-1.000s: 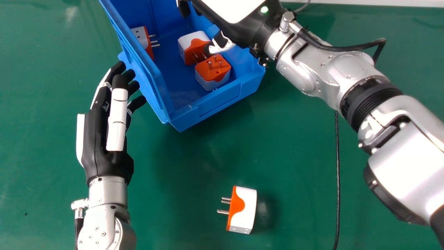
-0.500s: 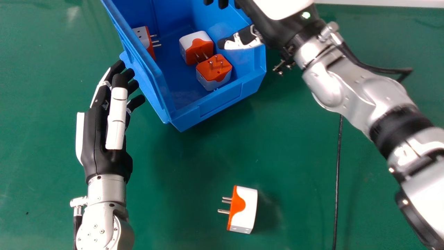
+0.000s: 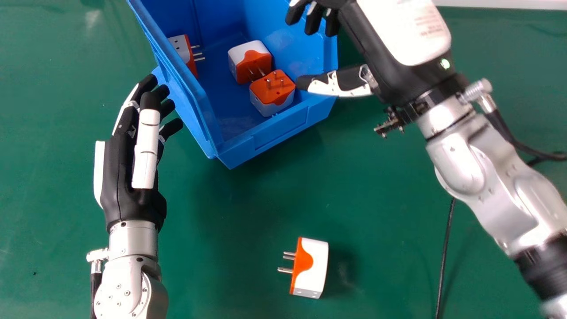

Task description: Pick all objects and put in blue box

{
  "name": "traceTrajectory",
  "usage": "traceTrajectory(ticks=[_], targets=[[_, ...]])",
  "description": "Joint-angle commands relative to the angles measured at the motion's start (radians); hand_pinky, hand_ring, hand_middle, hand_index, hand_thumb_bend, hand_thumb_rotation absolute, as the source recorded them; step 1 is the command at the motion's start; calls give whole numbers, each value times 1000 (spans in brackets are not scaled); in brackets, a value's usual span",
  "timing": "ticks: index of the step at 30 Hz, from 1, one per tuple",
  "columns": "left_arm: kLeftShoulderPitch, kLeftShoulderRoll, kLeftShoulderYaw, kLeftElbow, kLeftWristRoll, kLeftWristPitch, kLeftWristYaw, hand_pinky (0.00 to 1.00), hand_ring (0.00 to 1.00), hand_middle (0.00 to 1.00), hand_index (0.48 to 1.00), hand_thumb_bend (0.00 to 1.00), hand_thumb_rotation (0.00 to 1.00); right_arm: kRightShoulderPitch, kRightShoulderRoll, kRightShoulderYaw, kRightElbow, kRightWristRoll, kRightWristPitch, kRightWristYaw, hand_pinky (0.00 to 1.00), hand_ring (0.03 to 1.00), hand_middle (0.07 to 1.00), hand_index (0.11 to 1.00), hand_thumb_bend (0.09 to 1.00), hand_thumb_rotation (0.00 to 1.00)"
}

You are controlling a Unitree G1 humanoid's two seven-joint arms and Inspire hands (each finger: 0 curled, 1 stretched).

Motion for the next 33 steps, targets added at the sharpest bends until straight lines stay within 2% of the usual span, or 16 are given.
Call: traceTrajectory(ticks=[1, 8, 9, 11, 16, 20, 23, 28, 30, 32, 33], targets=[[-12, 6, 3, 7, -3, -27, -7, 793, 849, 860, 850, 692, 778, 43, -7, -46, -105, 33, 15, 29, 308, 400, 492, 550, 496, 0], [-22, 12, 5, 29, 2, -41, -8, 798, 850, 861, 854, 689, 773, 151, -6, -84, -249, 112, 20, 165, 303, 398, 491, 551, 494, 0], [-24, 14, 5, 31, 4, -41, -6, 798, 850, 861, 854, 689, 773, 168, -8, -88, -274, 127, 33, 200, 303, 398, 491, 551, 494, 0], [-26, 15, 7, 33, 1, -39, -8, 798, 850, 861, 854, 689, 773, 197, -13, -93, -322, 166, 56, 273, 303, 398, 491, 551, 494, 0], [-31, 18, 10, 43, -2, -48, -9, 798, 851, 861, 854, 689, 771, 250, -28, -98, -432, 219, 137, 443, 306, 399, 491, 556, 492, 0], [-31, 21, 13, 45, -11, -47, -18, 797, 851, 861, 854, 690, 770, 267, -34, -81, -484, 221, 190, 553, 305, 399, 490, 554, 492, 0], [-28, 19, 16, 35, -23, -34, -27, 797, 852, 862, 854, 691, 769, 264, -55, -63, -513, 207, 234, 652, 307, 400, 490, 549, 492, 0], [-27, 25, 15, 36, -14, -42, -29, 797, 852, 862, 854, 695, 765, 264, -93, -46, -587, 165, 306, 783, 312, 402, 491, 547, 493, 0], [-27, 25, 17, 31, -24, -32, -34, 798, 853, 864, 856, 695, 764, 260, -111, -42, -625, 162, 342, 847, 314, 411, 503, 540, 493, 0], [-30, 27, 18, 33, -20, -37, -33, 798, 853, 864, 856, 695, 764, 250, -136, -35, -671, 157, 401, 939, 314, 411, 503, 540, 493, 0], [-31, 29, 18, 36, -15, -40, -31, 804, 857, 867, 860, 697, 762, 242, -148, -30, -692, 148, 430, 984, 346, 450, 533, 531, 499, 25]])
